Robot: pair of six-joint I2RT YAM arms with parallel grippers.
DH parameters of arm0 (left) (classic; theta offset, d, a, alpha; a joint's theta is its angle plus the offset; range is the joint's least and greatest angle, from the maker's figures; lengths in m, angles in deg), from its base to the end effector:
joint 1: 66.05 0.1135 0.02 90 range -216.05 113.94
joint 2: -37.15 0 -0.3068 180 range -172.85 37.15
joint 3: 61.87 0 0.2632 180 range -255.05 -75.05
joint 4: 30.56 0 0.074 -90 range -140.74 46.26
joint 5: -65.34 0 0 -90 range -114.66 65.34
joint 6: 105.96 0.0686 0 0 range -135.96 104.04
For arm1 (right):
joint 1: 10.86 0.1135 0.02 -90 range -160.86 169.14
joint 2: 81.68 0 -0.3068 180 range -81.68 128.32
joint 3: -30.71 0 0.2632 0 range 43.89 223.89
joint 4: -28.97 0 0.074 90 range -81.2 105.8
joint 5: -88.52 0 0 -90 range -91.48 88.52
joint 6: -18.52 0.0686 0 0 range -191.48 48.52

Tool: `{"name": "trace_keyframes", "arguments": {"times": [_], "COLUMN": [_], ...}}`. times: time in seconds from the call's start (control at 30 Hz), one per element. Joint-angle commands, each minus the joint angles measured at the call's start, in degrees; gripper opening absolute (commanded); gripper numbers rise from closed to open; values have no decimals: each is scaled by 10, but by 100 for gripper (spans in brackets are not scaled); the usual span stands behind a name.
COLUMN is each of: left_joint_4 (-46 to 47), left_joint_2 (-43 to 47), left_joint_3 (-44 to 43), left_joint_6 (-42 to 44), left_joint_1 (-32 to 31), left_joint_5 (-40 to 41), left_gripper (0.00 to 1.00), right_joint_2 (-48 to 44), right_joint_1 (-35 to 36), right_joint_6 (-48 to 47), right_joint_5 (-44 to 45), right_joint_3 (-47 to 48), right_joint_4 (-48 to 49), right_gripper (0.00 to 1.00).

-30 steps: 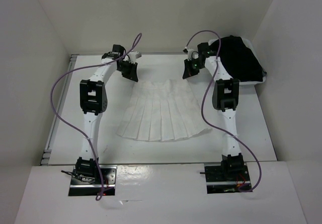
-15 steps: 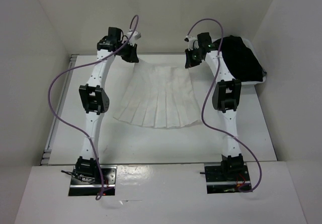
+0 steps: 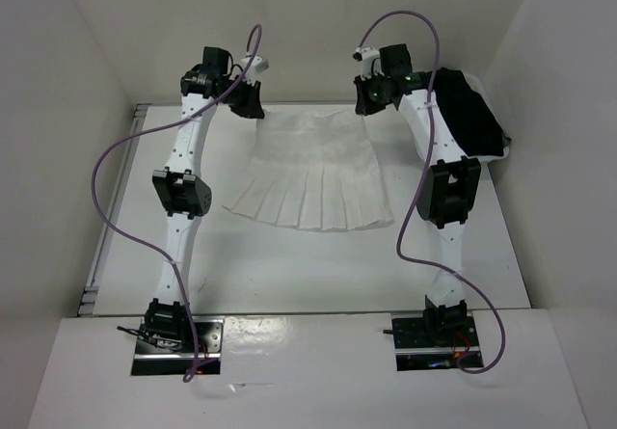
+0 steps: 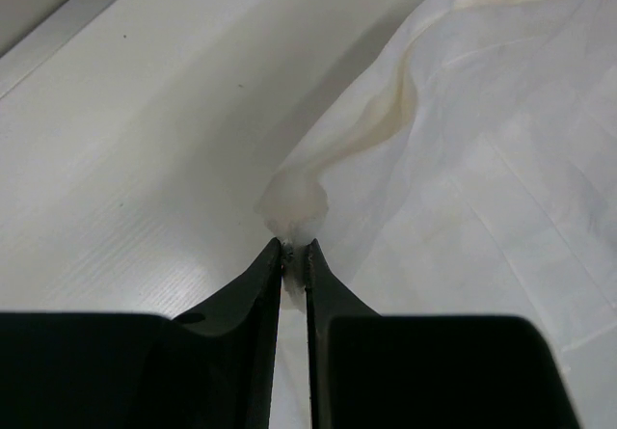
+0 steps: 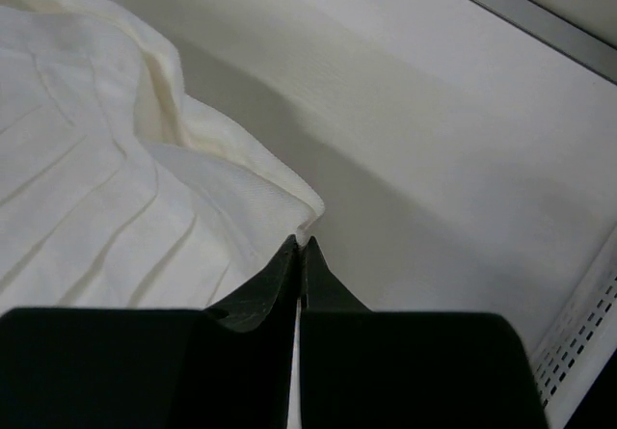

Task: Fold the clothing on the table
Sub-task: Fold the skirt

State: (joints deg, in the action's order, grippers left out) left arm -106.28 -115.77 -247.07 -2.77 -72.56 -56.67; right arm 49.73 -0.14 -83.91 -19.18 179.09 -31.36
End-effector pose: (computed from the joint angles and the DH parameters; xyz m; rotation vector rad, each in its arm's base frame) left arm 0.6036 -0.1055 0.3029 0.6556 2.1596 -0.5853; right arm 0.5621 0.1276 0.3247 -0.6135 2.2249 0.3437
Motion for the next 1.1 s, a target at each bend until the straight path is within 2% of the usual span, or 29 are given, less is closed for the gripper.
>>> {"name": "trace_keyframes", "arguments": {"times": [0.0, 0.43, 0.53, 0.7, 0.8, 0.9, 1.03, 1.07], "left_joint_4": [-35, -22, -17, -6, -13, -19, -19, -13], "left_joint_2": [18, -83, -109, -137, -137, -97, -28, 13], "left_joint_3": [-23, -9, -22, -22, -15, 21, 107, 177], "left_joint_6": [-2, -49, -62, -110, -166, -218, -238, -238], "left_joint_1": [4, -30, -36, -61, -67, -83, -103, -103], "left_joint_5": [-22, 64, 71, 128, 181, 259, 317, 317], "left_gripper": [4, 3, 3, 3, 3, 1, 1, 1], "right_joint_2": [-72, -85, -72, -63, -71, -83, -88, -88], "right_joint_1": [18, 18, 18, 18, 24, 24, 24, 24], "right_joint_6": [-8, -14, -14, -14, -9, -8, -8, -8], "right_joint_5": [18, 37, 42, 28, 28, 28, 28, 28], "right_joint_3": [-55, -240, -265, -295, -316, -330, -351, -351], "right_joint_4": [54, 151, 176, 193, 205, 205, 212, 218], "right_gripper": [0, 0, 0, 0, 0, 0, 0, 0]}}
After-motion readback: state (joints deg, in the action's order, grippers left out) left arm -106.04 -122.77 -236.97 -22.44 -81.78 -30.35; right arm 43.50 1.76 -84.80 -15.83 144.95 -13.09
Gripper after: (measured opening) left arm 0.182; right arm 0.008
